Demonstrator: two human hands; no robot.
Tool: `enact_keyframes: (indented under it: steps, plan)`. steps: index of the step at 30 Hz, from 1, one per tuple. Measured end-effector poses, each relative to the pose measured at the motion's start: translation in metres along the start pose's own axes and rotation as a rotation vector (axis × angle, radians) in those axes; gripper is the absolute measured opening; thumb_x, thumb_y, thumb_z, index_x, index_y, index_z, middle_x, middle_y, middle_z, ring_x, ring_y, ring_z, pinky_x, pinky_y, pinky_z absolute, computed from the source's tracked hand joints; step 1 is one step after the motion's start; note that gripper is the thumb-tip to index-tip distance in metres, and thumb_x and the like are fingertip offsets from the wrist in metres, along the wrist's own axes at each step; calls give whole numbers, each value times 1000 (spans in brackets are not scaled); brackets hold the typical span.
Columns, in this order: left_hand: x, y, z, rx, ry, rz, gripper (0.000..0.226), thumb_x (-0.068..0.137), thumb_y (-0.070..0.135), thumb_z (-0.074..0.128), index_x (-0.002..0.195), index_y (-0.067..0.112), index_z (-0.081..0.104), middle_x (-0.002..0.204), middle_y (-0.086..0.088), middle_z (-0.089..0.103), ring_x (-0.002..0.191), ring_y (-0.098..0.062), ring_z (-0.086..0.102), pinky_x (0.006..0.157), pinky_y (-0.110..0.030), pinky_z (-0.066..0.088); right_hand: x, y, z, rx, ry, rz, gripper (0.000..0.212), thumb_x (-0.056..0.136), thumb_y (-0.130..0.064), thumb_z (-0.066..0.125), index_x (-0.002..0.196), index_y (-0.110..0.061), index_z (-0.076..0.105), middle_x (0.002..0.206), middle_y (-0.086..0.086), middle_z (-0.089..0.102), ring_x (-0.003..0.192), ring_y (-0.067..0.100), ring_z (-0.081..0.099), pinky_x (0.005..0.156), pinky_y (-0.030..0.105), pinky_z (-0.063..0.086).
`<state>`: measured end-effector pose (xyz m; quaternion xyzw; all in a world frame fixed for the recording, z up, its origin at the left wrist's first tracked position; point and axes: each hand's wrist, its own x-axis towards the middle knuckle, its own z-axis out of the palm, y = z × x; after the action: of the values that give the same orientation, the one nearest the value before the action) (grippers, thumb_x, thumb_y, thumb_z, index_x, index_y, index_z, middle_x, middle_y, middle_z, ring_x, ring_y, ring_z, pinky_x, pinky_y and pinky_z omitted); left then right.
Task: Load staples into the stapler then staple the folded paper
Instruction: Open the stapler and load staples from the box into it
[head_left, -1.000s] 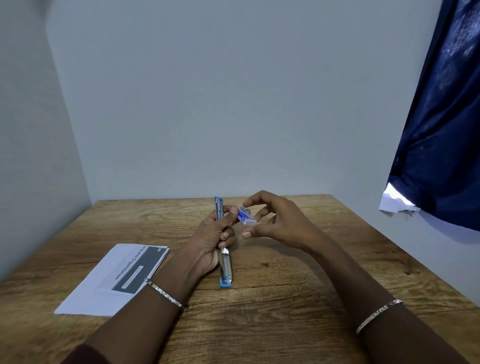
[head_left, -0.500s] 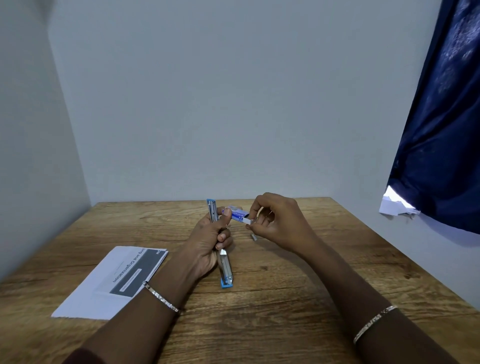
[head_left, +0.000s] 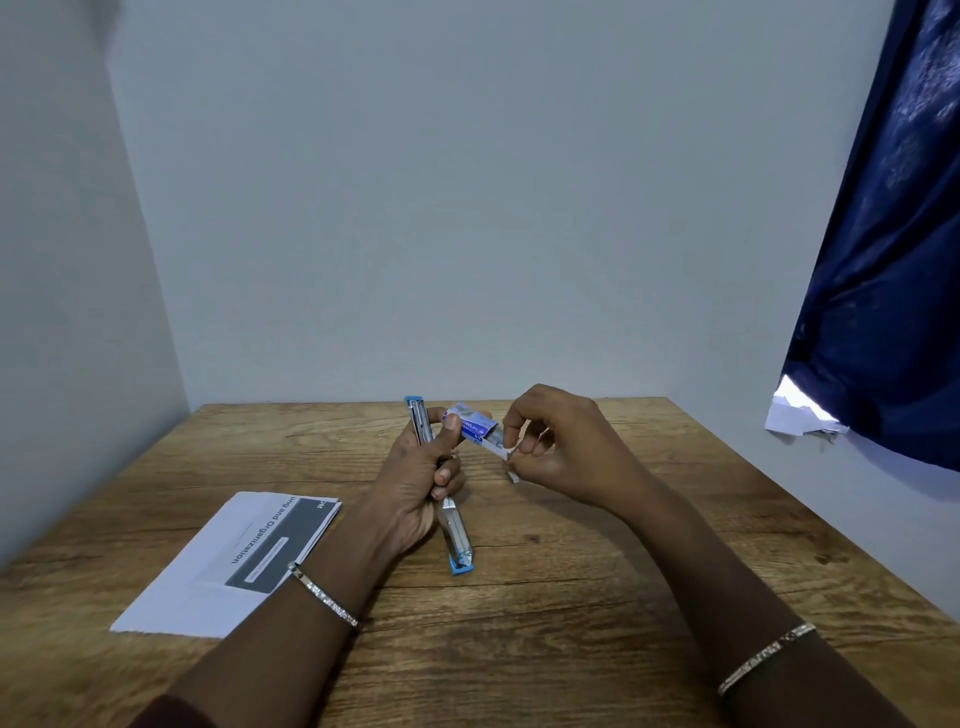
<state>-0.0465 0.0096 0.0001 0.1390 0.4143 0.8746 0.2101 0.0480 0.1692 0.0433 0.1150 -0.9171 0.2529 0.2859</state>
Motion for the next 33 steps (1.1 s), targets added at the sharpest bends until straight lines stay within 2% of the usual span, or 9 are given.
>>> enact_keyframes:
  steps: [2, 5, 10, 15, 18, 20, 23, 28, 33]
  plan:
    - [0, 0, -1, 10, 2, 1, 15, 94, 11, 62, 99, 12, 49, 60, -1, 58, 30, -4, 32, 28, -14, 25, -1, 0, -1, 80, -3, 73, 21, 68, -3, 73, 84, -16, 69, 91, -7, 65, 67, 10, 66, 63, 25, 55]
    - [1, -1, -2, 27, 2, 6, 15, 94, 11, 62, 101, 12, 49, 67, -4, 57, 30, -5, 32, 28, -15, 26, 0, 0, -3, 149, 38, 156, 16, 75, -12, 75, 87, -21, 70, 100, -4, 69, 70, 11, 69, 63, 27, 55]
    - [2, -4, -4, 91, -36, 14, 16, 93, 13, 64, 101, 13, 51, 68, -6, 52, 31, -6, 34, 29, -16, 26, 3, 4, -3, 59, 110, 221, 1, 85, -19, 75, 85, -20, 76, 95, -6, 73, 74, 9, 67, 64, 20, 45]
    - [4, -9, -5, 160, -53, -2, 16, 93, 17, 66, 102, 17, 52, 83, -14, 50, 32, -7, 37, 30, -16, 28, 1, 4, 0, -19, 51, 244, 1, 78, -22, 81, 77, -23, 80, 91, -6, 71, 72, 14, 68, 71, 34, 54]
    - [3, -10, -4, 185, -59, 4, 13, 94, 16, 65, 99, 18, 53, 75, -11, 53, 31, -7, 38, 30, -15, 28, 2, 4, 1, -61, -1, 235, 6, 78, -23, 82, 84, -24, 82, 91, -2, 70, 75, 18, 67, 75, 41, 55]
    - [1, -10, -3, 201, -68, 10, 11, 95, 16, 63, 98, 18, 53, 61, -5, 56, 30, -6, 38, 29, -15, 27, 2, 2, 3, -106, -25, 237, 8, 79, -24, 81, 86, -23, 83, 91, -1, 71, 76, 19, 66, 76, 42, 56]
    - [0, -11, -1, 217, -66, 15, 10, 96, 16, 62, 96, 18, 52, 47, 1, 51, 29, -6, 37, 28, -15, 26, 3, 1, 6, -125, -25, 272, 9, 79, -24, 79, 86, -21, 83, 87, 2, 73, 76, 20, 67, 73, 43, 57]
    - [0, -11, -1, 215, -45, 6, 9, 95, 16, 63, 96, 18, 54, 60, -6, 50, 29, -6, 37, 29, -14, 26, 4, 1, 7, -78, 7, 330, 10, 81, -24, 79, 86, -17, 84, 80, 5, 77, 71, 20, 69, 66, 34, 51]
    - [-1, -11, -1, 221, -21, -7, 10, 96, 16, 63, 99, 16, 54, 63, -5, 52, 30, -6, 38, 29, -14, 26, 4, -2, 9, -80, -13, 341, 10, 82, -21, 76, 87, -16, 84, 82, 6, 77, 72, 22, 69, 67, 39, 54]
